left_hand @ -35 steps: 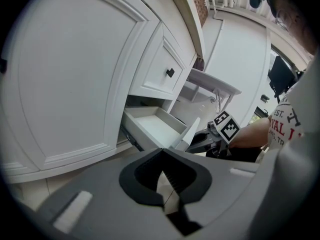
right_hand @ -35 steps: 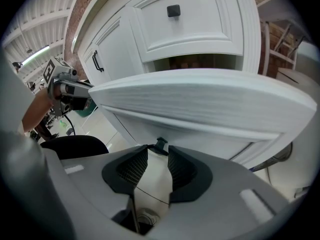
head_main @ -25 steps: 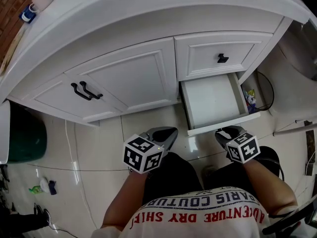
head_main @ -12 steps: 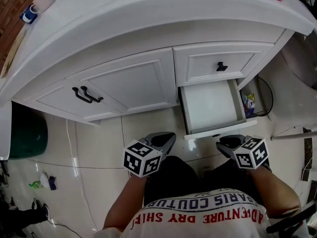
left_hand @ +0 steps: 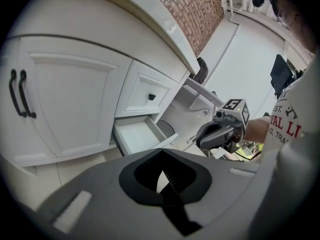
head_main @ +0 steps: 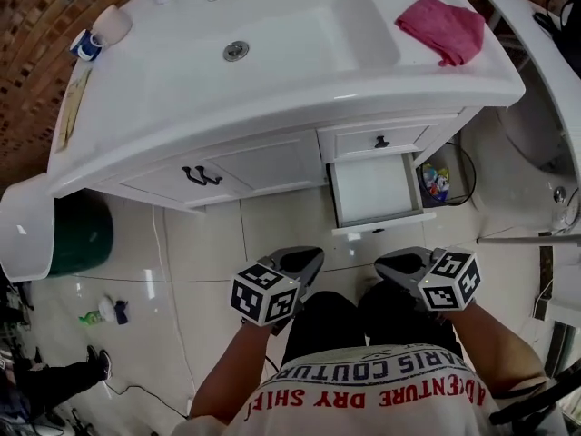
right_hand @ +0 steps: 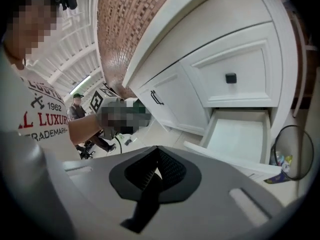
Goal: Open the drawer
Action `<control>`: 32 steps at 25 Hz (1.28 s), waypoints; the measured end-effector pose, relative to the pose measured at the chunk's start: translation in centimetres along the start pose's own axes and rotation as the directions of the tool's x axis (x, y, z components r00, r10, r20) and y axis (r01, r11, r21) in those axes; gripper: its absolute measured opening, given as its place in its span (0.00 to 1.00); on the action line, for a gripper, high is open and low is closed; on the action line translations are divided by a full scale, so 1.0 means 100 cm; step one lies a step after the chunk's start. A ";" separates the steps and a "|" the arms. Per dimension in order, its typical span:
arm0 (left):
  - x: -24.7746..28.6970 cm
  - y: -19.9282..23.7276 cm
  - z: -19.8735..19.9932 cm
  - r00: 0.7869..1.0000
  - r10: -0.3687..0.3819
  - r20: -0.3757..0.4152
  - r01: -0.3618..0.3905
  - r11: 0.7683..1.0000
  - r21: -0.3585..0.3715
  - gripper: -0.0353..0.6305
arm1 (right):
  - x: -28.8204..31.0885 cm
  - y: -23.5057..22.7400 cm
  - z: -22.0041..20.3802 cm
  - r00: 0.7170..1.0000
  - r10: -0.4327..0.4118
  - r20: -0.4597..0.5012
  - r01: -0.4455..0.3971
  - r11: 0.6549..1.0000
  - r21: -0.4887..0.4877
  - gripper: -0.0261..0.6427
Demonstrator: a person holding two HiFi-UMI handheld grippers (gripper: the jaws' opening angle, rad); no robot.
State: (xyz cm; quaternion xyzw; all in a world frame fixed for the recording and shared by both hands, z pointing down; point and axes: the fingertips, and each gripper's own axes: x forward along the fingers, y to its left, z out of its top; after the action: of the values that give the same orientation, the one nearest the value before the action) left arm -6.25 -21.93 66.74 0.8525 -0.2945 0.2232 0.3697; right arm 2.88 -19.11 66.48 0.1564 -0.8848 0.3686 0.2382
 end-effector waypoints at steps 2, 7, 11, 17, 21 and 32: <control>-0.025 -0.027 0.019 1.000 -0.003 0.014 0.003 1.000 0.000 0.03 | -0.016 0.031 0.015 1.000 0.020 0.020 -0.020 0.999 0.030 0.05; -0.104 -0.105 0.059 0.999 -0.031 0.022 0.031 0.999 0.025 0.03 | -0.063 0.121 0.056 0.995 0.041 0.090 -0.054 0.988 0.148 0.05; -0.165 -0.159 0.067 0.998 -0.064 0.005 0.064 0.997 0.039 0.03 | -0.096 0.188 0.074 0.994 0.038 0.104 -0.057 0.981 0.185 0.05; -0.217 -0.213 0.050 0.994 -0.109 0.003 0.109 0.994 0.022 0.03 | -0.124 0.249 0.059 0.993 0.042 0.115 -0.070 0.965 0.253 0.05; -0.236 -0.234 0.037 0.995 -0.088 0.042 0.088 0.996 0.006 0.03 | -0.140 0.271 0.043 0.985 0.079 0.151 -0.123 0.943 0.308 0.05; -0.243 -0.368 -0.054 0.993 -0.047 0.111 0.049 0.999 -0.017 0.03 | -0.233 0.333 -0.054 0.965 0.100 0.244 -0.159 0.959 0.234 0.05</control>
State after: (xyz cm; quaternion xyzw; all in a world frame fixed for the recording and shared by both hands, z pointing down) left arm -0.26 10.72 37.27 0.8667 -0.2961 0.1640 0.3665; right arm 8.99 9.78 38.06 0.1685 -0.8608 0.4722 0.0876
